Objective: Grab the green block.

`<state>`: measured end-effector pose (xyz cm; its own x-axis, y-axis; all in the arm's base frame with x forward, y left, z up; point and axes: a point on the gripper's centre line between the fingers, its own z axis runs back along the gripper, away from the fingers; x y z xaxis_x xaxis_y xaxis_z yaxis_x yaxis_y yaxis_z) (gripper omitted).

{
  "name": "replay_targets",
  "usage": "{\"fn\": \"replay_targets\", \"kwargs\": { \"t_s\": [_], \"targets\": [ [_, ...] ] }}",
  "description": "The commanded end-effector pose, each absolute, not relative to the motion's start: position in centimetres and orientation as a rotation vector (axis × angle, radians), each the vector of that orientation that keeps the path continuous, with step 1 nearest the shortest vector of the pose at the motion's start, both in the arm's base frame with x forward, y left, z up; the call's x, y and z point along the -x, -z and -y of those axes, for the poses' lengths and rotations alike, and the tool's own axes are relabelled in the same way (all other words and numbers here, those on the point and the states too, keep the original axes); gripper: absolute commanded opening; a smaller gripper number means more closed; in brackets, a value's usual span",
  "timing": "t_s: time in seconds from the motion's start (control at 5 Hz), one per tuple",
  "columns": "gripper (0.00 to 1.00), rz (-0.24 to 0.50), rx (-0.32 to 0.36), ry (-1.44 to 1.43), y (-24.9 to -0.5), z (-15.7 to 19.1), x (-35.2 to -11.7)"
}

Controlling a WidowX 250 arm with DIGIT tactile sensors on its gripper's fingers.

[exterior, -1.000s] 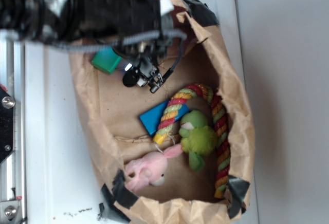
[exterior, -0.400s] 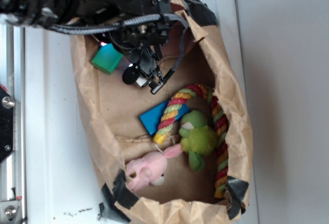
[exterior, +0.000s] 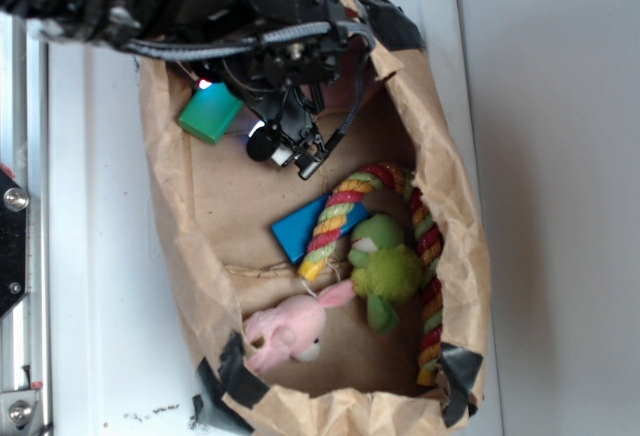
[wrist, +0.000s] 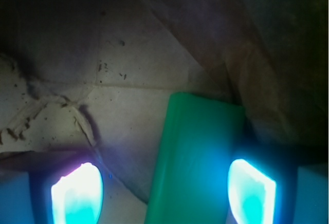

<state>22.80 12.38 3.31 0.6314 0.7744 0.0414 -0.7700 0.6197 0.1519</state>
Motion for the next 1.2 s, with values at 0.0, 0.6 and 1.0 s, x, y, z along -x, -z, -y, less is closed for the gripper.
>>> {"fn": "replay_targets", "kwargs": {
  "t_s": [0.0, 0.6, 1.0],
  "targets": [
    [1.00, -0.024, -0.187, -0.950, -4.0, -14.7, -21.8],
    [1.00, -0.080, -0.246, -0.972, -1.8, -14.9, -19.7],
    [1.00, -0.091, -0.220, -0.972, -1.2, -14.6, -17.9]
  ]
}}
